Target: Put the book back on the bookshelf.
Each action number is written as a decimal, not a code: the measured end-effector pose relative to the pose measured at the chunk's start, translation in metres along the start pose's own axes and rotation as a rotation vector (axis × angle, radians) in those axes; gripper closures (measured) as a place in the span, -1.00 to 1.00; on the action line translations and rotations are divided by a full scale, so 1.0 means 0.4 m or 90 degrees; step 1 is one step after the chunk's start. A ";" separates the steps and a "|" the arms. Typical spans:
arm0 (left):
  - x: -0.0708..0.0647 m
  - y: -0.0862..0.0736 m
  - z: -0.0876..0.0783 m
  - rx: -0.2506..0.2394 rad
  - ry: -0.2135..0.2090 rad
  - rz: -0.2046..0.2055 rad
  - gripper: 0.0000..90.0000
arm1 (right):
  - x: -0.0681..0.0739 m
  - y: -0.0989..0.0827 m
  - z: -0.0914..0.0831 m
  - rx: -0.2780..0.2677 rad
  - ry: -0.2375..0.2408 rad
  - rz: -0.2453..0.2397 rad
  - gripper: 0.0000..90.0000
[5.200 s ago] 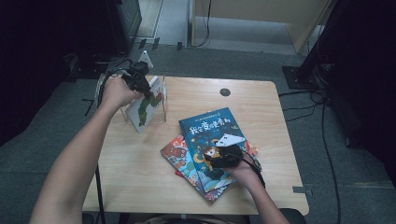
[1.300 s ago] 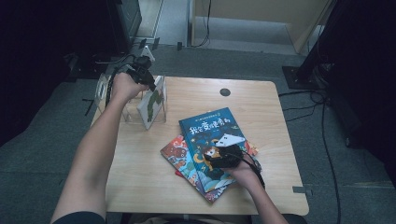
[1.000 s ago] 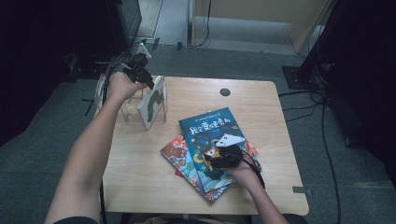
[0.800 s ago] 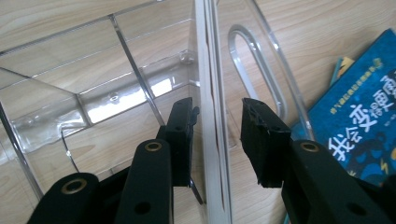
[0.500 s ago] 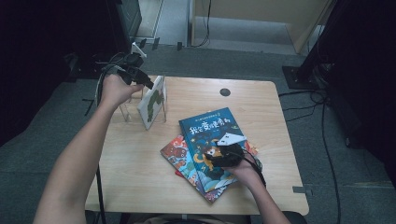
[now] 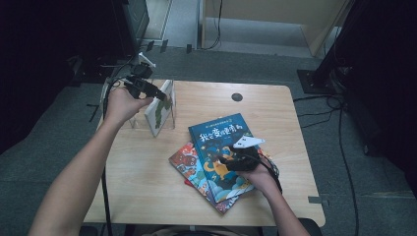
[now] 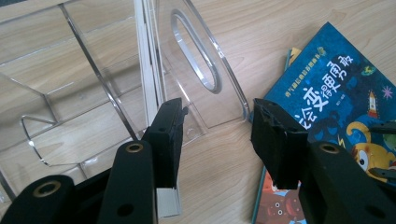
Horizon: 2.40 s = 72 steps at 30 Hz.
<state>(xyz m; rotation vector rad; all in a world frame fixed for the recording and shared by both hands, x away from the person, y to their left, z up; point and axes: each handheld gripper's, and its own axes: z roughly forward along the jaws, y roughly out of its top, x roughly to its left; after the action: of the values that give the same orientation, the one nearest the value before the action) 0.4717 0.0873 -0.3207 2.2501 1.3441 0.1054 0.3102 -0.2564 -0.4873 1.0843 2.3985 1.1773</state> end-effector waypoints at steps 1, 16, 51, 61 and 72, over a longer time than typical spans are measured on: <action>-0.002 -0.005 0.000 -0.002 0.002 0.000 0.19 | -0.001 0.002 0.001 0.000 -0.003 -0.004 -0.20; -0.049 -0.091 0.002 -0.040 -0.019 0.025 0.12 | -0.027 0.012 -0.003 0.000 0.013 0.004 -0.01; -0.149 -0.281 0.131 -0.054 -0.054 0.102 0.12 | -0.053 0.012 0.001 0.010 0.002 0.012 0.22; -0.178 -0.327 0.165 -0.056 -0.060 0.115 0.11 | -0.056 0.011 0.001 0.009 0.004 0.016 0.24; -0.200 -0.369 0.221 -0.048 -0.070 0.126 0.13 | -0.063 0.008 -0.001 0.006 -0.005 0.019 0.25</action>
<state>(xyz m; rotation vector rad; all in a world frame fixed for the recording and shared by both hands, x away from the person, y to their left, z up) 0.3409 0.0415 -0.4507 2.2850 1.0421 0.0981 0.3291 -0.2735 -0.4868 1.1282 2.3931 1.1701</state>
